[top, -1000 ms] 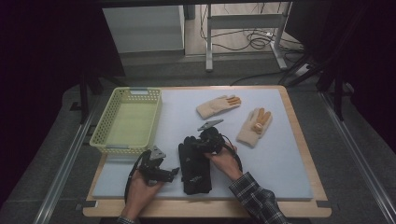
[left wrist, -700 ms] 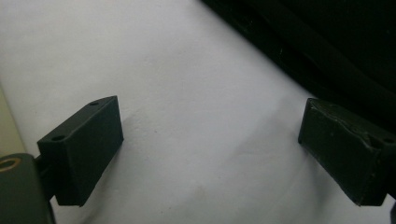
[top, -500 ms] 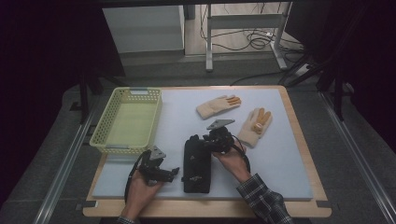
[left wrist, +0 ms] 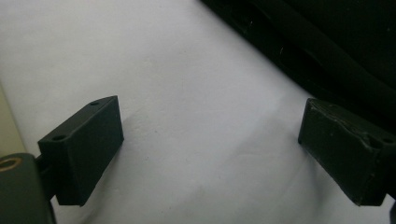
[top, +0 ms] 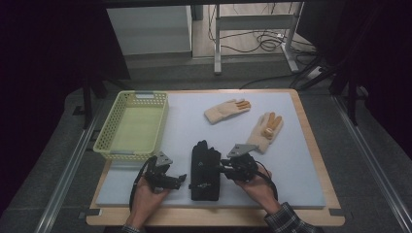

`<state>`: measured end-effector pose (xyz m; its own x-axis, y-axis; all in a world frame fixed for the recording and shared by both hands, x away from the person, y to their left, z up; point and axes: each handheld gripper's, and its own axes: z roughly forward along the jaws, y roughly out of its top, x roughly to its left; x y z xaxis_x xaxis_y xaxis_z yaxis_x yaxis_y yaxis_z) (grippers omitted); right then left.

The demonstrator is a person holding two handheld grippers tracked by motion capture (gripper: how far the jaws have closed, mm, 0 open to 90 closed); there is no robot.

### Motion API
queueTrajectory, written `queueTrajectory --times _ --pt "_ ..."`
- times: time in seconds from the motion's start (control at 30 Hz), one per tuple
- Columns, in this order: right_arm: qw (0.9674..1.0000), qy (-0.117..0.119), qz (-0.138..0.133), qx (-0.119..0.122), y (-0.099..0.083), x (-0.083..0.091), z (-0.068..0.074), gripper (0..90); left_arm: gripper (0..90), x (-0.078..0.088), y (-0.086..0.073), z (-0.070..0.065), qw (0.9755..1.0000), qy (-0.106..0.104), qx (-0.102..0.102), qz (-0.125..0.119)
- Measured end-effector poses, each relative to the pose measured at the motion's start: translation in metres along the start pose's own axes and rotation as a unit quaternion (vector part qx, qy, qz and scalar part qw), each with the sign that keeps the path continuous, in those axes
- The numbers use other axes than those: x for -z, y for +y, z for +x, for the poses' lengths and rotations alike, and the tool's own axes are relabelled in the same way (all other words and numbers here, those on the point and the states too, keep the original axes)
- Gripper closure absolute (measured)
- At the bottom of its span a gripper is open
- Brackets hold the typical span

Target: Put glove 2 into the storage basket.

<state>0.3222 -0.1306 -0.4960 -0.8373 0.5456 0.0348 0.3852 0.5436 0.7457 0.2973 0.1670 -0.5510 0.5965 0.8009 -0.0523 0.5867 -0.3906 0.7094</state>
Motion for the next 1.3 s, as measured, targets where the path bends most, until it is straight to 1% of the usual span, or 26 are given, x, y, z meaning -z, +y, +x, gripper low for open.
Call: queueTrajectory --times 0.13,0.17,0.2,0.23,0.27,0.3,0.33,0.4,0.43,0.5,0.57,0.6,0.7,0.77,0.83,0.9,1.07,1.1,1.3 --pt "1.0 0.0 0.003 -0.006 -0.017 0.006 -0.003 67.7 6.8 0.001 0.0 0.001 1.0 -0.005 0.003 -0.002" --pt "0.9999 0.003 0.008 -0.007 -0.025 0.006 -0.002 67.8 6.8 0.002 -0.001 0.001 1.0 -0.005 0.002 -0.007" --pt "0.9999 0.003 0.008 -0.007 -0.025 0.006 -0.002 67.8 6.8 0.003 -0.001 0.0 0.9999 -0.005 0.0 -0.011" --pt "0.9999 0.005 0.008 -0.007 -0.027 0.006 -0.001 68.4 6.8 0.005 -0.002 0.0 1.0 -0.001 -0.007 -0.006" --pt "0.9998 0.014 0.009 -0.007 -0.031 0.006 0.001 70.3 6.8 0.006 -0.003 -0.001 0.9999 0.006 -0.011 0.0" --pt "0.9998 0.017 0.01 -0.005 -0.033 0.005 0.003 71.8 6.7 0.008 -0.006 -0.001 0.9998 0.013 -0.013 0.005" --pt "0.9996 0.024 0.011 -0.002 -0.036 0.004 0.006 74.3 6.5 0.01 -0.007 0.0 0.9999 0.01 -0.011 0.005" --pt "0.9991 0.038 0.016 0.008 -0.04 0.002 0.011 78.6 6.6 0.016 -0.012 0.001 0.9996 0.021 -0.013 0.009" --pt "0.9985 0.046 0.024 0.02 -0.041 -0.001 0.017 81.0 6.9 0.02 -0.015 0.001 0.9994 0.03 -0.016 0.01" --pt "0.9982 0.049 0.026 0.024 -0.042 -0.002 0.019 81.6 6.8 0.025 -0.019 0.003 0.9989 0.041 -0.019 0.013" --pt "0.9975 0.055 0.029 0.035 -0.042 -0.007 0.025 82.1 6.8 0.031 -0.025 0.007 0.9986 0.05 -0.014 0.013" --pt "0.9975 0.054 0.026 0.038 -0.042 -0.008 0.027 82.3 6.7 0.033 -0.028 0.009 0.9986 0.05 -0.01 0.013" --pt "0.9974 0.057 0.023 0.038 -0.039 -0.013 0.03 82.3 6.2 0.04 -0.039 0.02 0.9987 0.048 0.014 0.005" --pt "0.9973 0.059 0.022 0.037 -0.037 -0.016 0.032 82.2 5.5 0.043 -0.044 0.027 0.9987 0.047 0.021 0.003" --pt "0.9973 0.058 0.02 0.04 -0.034 -0.021 0.035 82.2 4.2 0.045 -0.049 0.034 0.9986 0.038 0.036 -0.001" --pt "0.9975 0.057 0.018 0.039 -0.031 -0.026 0.037 82.2 5.8 0.046 -0.05 0.035 0.9986 0.038 0.035 -0.005" --pt "0.9979 0.051 0.015 0.038 -0.02 -0.041 0.041 82.1 5.2 0.045 -0.051 0.035 0.9985 0.039 0.038 -0.007" --pt "0.9979 0.049 0.014 0.039 -0.018 -0.043 0.041 82.0 5.2 0.045 -0.051 0.034 0.9983 0.039 0.041 -0.01" --pt "0.9985 0.04 0.012 0.035 -0.003 -0.062 0.043 81.4 4.9 0.045 -0.051 0.034 0.9984 0.039 0.041 -0.01"
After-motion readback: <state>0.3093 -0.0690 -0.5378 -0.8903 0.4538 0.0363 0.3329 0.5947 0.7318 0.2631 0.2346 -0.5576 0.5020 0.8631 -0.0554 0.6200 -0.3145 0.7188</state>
